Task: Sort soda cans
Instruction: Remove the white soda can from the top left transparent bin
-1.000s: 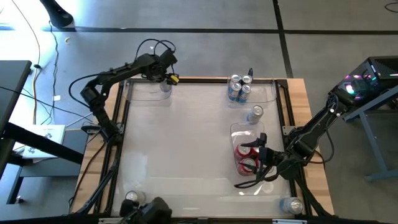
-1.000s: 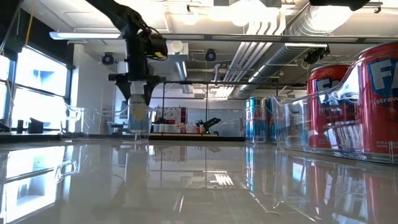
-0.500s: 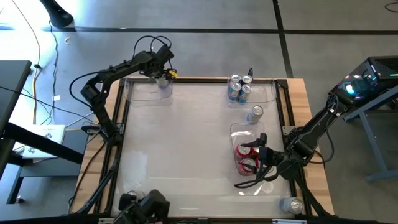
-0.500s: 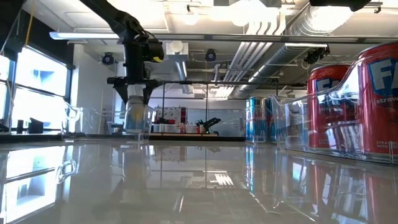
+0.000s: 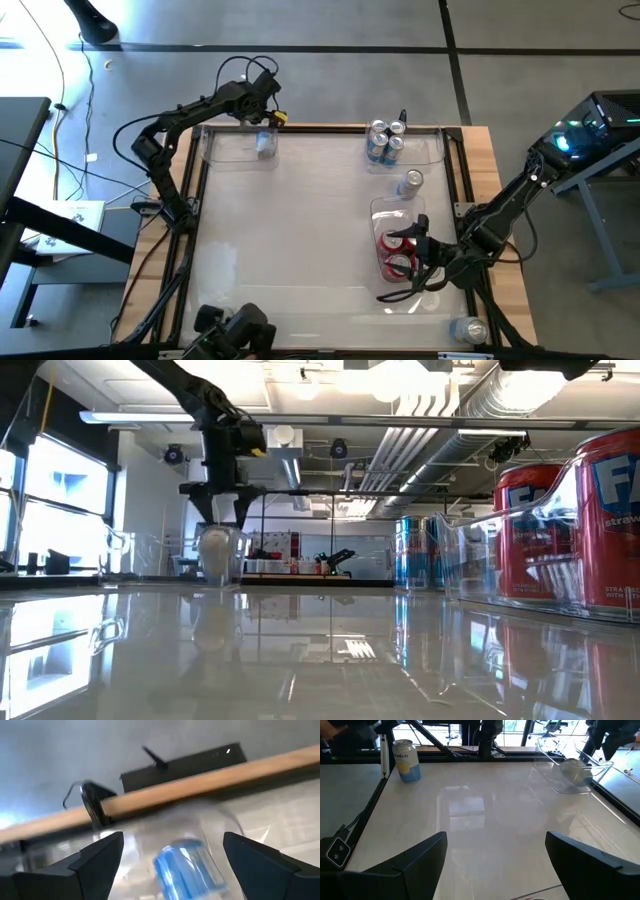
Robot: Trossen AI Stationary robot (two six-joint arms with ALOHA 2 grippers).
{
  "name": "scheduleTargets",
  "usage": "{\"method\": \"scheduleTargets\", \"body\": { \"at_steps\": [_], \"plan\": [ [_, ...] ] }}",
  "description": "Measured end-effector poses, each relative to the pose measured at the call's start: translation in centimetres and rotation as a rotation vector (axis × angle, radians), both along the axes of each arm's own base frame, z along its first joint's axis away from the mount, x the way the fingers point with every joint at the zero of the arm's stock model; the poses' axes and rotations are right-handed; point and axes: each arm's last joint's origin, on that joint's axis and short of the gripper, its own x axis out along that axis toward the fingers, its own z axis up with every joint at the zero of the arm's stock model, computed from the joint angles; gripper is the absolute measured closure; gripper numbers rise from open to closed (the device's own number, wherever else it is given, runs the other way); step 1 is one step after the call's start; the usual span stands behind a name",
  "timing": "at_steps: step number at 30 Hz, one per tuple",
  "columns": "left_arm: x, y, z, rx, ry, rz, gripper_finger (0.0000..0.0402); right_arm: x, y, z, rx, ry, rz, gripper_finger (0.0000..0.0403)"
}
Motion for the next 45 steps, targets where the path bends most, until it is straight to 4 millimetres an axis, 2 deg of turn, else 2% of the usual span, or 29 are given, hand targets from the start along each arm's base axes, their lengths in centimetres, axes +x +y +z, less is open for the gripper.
{"method": "scheduleTargets", "body": {
  "at_steps": [4,8,11,13,17,20,24,31,40,45],
  "plan": [
    [-0.2,-0.4,1.8,0.042,0.006,-0.08,0.0066,0.0,0.0,0.0,0.007,-0.001,-0.003,0.0069],
    [-0.3,-2.1,3.5,0.065,0.067,-0.244,0.0066,0.0,0.0,0.0,0.009,-0.002,-0.004,0.0069],
    [-0.6,-3.6,4.2,0.019,0.13,-0.345,0.0066,0.0,0.0,0.0,0.009,-0.002,-0.004,0.0069],
    [-0.9,-4.4,4.1,-0.058,0.137,-0.352,0.0066,0.0,0.0,0.0,0.008,-0.002,-0.004,0.0069],
    [-2.0,-5.0,2.5,-0.261,0.088,-0.232,0.0066,0.0,0.0,0.0,0.008,-0.002,-0.003,0.0069],
    [-2.9,-5.1,0.8,-0.324,0.112,-0.193,0.0067,0.0,0.0,0.0,0.011,-0.002,-0.005,0.0069],
    [-3.3,-4.7,-1.1,-0.331,0.08,-0.175,0.0067,0.0,0.0,0.0,0.023,-0.004,-0.01,0.0069],
    [-3.4,-3.7,-2.9,-0.287,-0.051,-0.117,0.0067,0.0,0.0,0.0,0.02,-0.001,-0.01,0.0069],
    [-3.7,-3.9,-6.1,-0.295,-0.166,-0.128,0.0067,0.0,0.0,0.0,0.02,-0.001,-0.01,0.0069],
    [-3.9,-3.9,-6.6,-0.275,-0.138,-0.112,0.0067,0.0,0.0,0.0,0.02,-0.001,-0.01,0.0069]
  ]
}}
